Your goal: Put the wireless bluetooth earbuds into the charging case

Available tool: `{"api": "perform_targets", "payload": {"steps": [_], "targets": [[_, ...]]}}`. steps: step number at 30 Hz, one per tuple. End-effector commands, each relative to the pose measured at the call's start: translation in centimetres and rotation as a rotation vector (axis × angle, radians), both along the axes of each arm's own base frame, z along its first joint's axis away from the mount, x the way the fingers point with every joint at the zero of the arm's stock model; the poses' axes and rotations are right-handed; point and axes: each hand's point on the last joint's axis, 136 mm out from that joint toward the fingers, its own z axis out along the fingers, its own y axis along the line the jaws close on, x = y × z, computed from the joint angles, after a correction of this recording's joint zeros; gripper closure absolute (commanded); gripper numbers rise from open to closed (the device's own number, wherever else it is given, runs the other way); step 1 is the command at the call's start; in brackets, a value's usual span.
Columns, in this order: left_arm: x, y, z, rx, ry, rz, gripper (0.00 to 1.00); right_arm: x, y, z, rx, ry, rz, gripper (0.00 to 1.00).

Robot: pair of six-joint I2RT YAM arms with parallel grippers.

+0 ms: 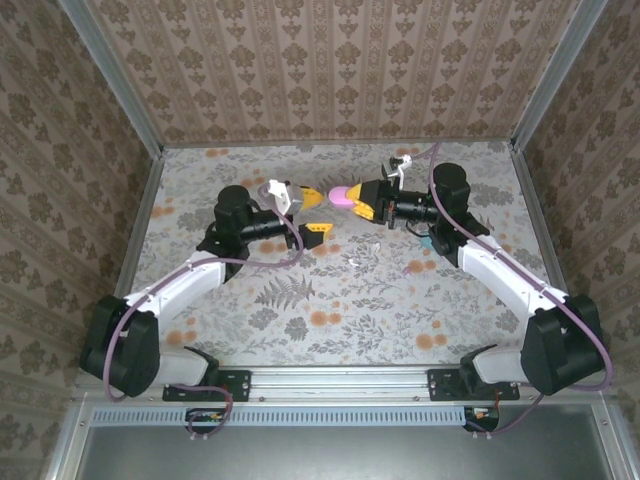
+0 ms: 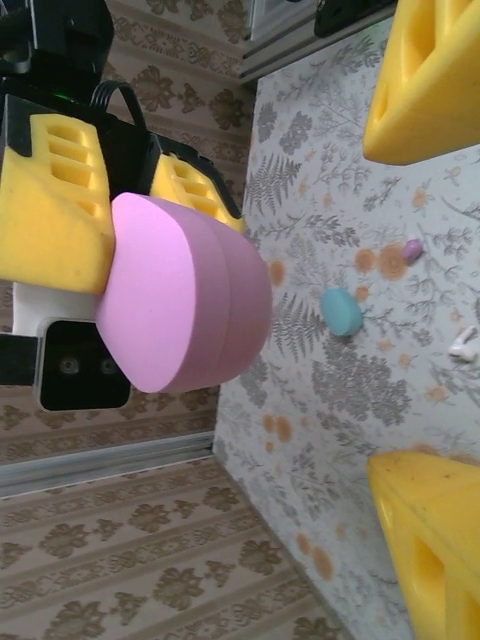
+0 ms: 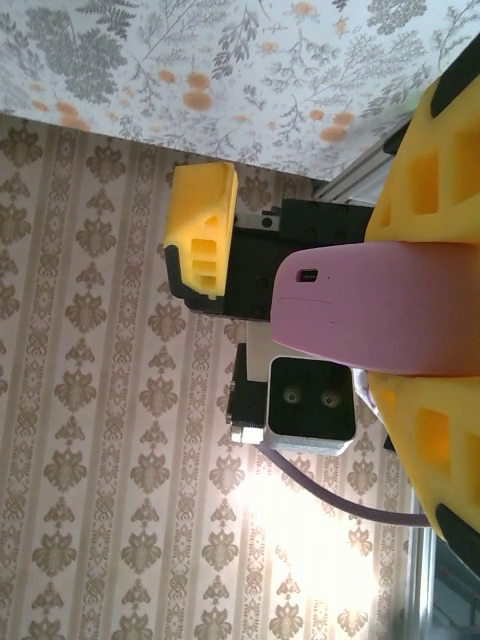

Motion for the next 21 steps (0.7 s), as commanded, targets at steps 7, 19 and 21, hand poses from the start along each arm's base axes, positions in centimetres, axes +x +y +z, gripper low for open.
{"api": "perform_targets", "payload": {"steps": [7, 19, 21], "targets": [[-0.6, -0.8, 5.5, -0.186, -0.076, -0.082, 0.32, -0.1, 0.4, 2.8, 0.060, -0.050, 0.052, 0.72], [-1.2, -1.7, 6.2, -0.210, -0.052, -0.184, 0.38, -0.3, 0.6, 4.0, 0.097, -0.073, 0.079, 0.72], [-1.3, -1.7, 6.2, -0.207, -0.050, -0.189, 0.39, -0.4, 0.6, 4.2, 0.102, -0.078, 0.082, 0.72]]}}
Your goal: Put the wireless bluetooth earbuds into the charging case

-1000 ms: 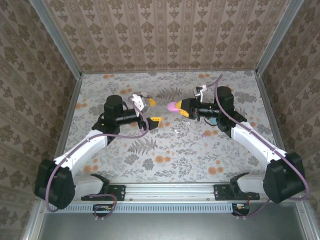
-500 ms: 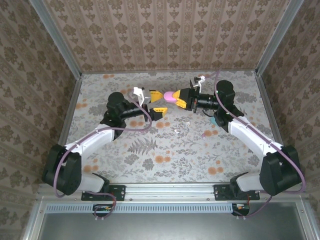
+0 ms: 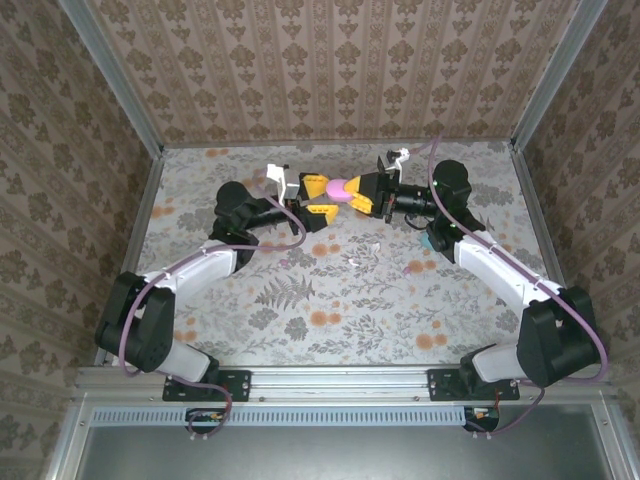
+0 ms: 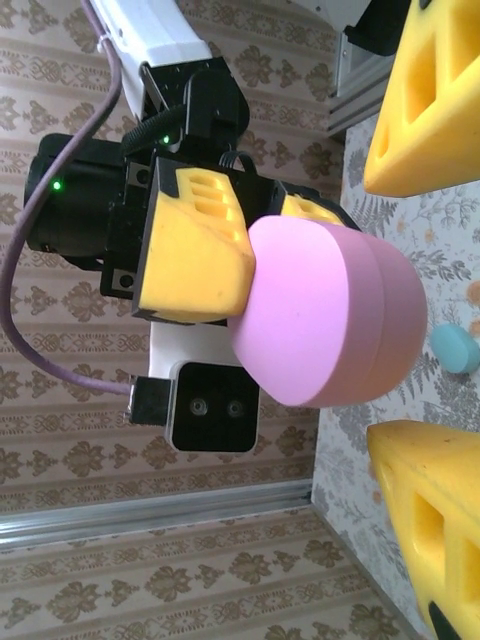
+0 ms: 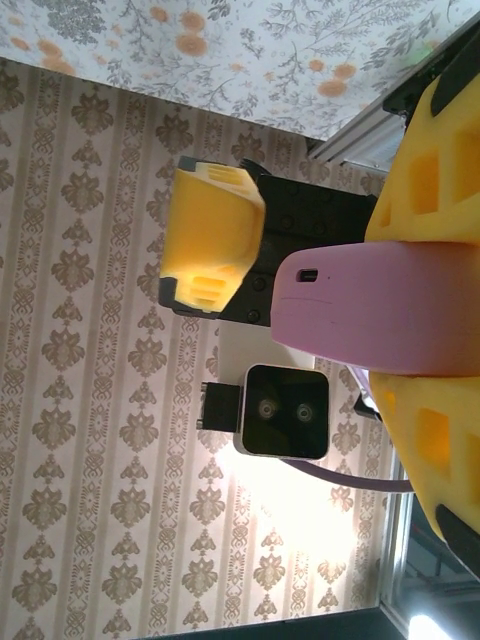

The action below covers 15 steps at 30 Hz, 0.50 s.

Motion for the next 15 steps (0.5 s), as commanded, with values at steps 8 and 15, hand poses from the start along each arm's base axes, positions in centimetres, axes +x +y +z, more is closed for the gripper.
{"api": "perform_targets", "payload": {"steps": [8, 15], "targets": [[-0.69, -0.53, 2.28, -0.036, -0.037, -0.045, 0.44, 0.04, 1.07, 1.34, 0.036, -0.044, 0.051, 0.72], [-0.63, -0.41, 2.40, -0.038, -0.045, -0.035, 0.50, 0.03, 1.10, 1.47, 0.048, -0.046, 0.052, 0.73]]}}
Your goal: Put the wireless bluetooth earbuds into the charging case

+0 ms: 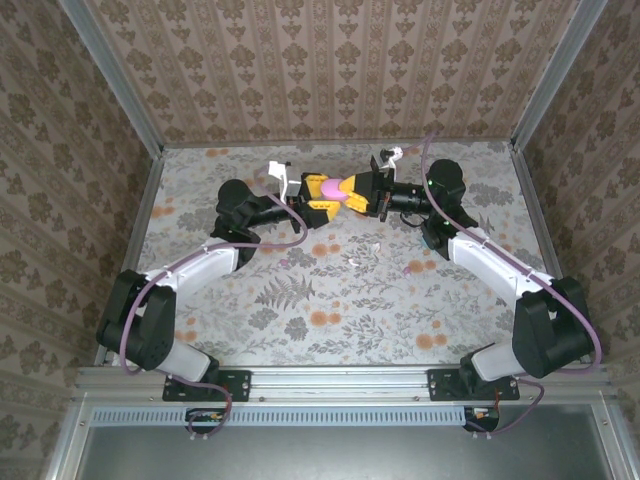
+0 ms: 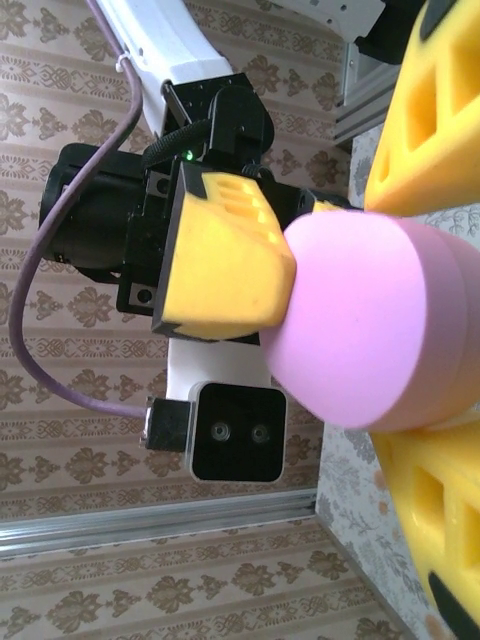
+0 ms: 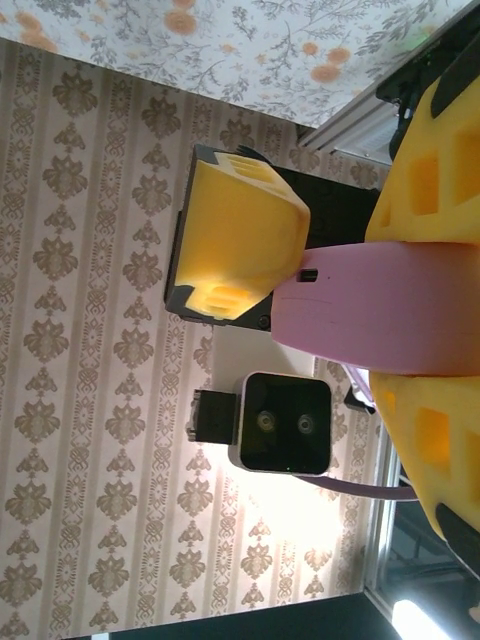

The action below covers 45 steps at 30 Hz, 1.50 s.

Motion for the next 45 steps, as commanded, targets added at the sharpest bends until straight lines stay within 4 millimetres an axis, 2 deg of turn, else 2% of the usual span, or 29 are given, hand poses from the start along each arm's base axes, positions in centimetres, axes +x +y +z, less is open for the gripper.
{"api": "perform_targets", "payload": {"steps": [1, 9, 14, 18, 32, 36, 45], "targets": [[-0.7, -0.1, 2.0, -0.034, -0.063, -0.022, 0.50, -0.2, 0.2, 1.5, 0.028, -0.051, 0.013, 0.73], [-0.8, -0.2, 1.9, -0.030, -0.061, -0.027, 0.45, -0.3, 0.2, 2.0, 0.056, -0.053, 0.011, 0.73], [-0.8, -0.4, 2.0, -0.037, -0.060, -0.023, 0.48, -0.2, 0.2, 1.6, 0.053, -0.041, 0.009, 0.73], [-1.0, -0.4, 2.3, -0.046, -0.061, -0.024, 0.46, -0.2, 0.2, 1.1, 0.047, -0.029, 0.009, 0.74], [-1.0, -0.3, 2.3, -0.051, -0.059, -0.020, 0.46, -0.1, 0.1, 0.5, 0.038, -0.021, 0.002, 0.74], [-1.0, -0.3, 2.2, -0.049, -0.060, -0.020, 0.51, -0.1, 0.1, 0.9, 0.043, -0.028, 0.003, 0.74], [-0.8, -0.5, 1.9, -0.036, -0.057, -0.029, 0.46, -0.1, 0.1, 1.4, 0.057, -0.038, 0.006, 0.74]]}}
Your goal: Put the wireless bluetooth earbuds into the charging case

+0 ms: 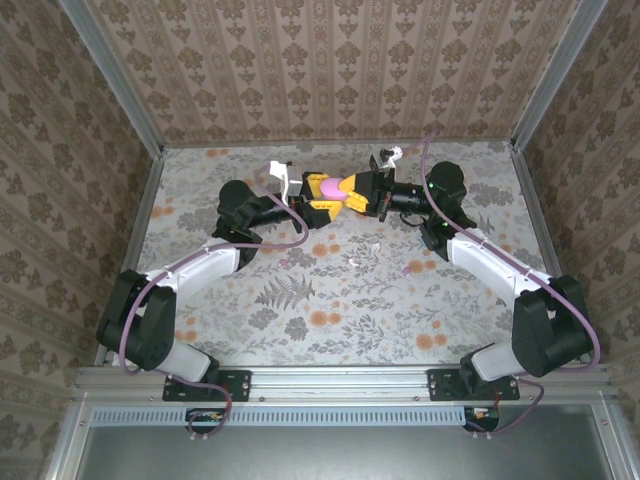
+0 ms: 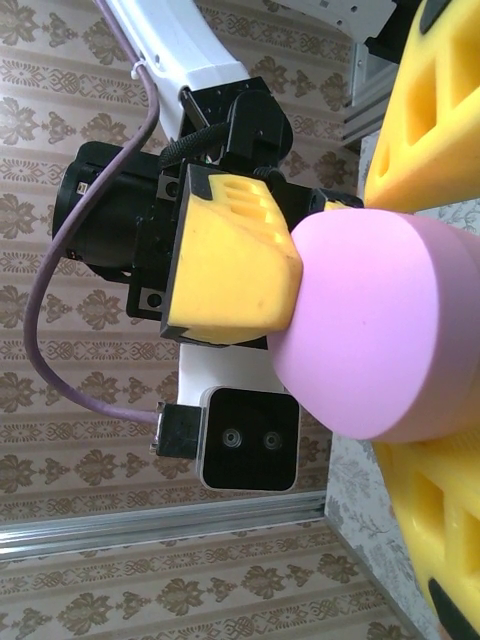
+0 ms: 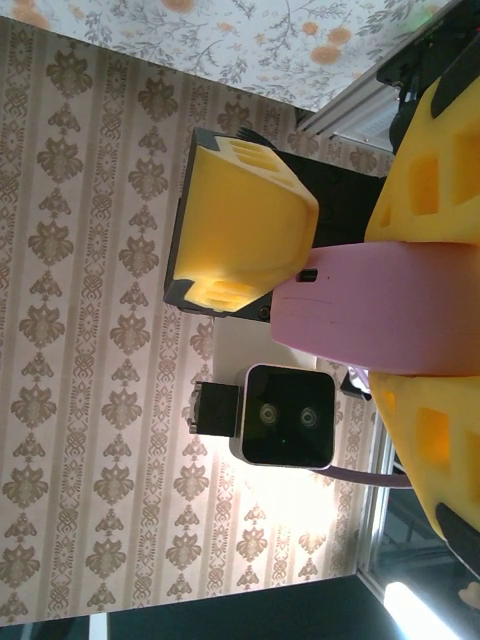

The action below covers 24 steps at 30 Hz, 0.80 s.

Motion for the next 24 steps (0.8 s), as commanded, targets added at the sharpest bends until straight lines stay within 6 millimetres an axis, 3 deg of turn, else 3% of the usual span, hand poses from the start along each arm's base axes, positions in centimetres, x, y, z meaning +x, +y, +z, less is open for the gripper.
{"api": "perform_targets", "payload": {"steps": [1, 6, 14, 24], "targets": [[-0.5, -0.2, 1.5, -0.022, -0.050, -0.025, 0.46, 0.1, 0.1, 0.8, 0.026, -0.038, -0.005, 0.74], [-0.2, 0.2, 1.5, -0.030, -0.056, 0.001, 0.46, 0.1, -0.1, 1.1, 0.035, -0.042, -0.007, 0.74], [-0.4, 0.5, 1.9, -0.035, -0.066, 0.004, 0.47, 0.0, -0.4, 0.0, 0.004, -0.021, -0.019, 0.75], [-0.6, 0.2, 1.6, -0.024, -0.057, -0.017, 0.49, -0.2, -0.5, 1.0, 0.032, -0.040, -0.021, 0.75]]}}
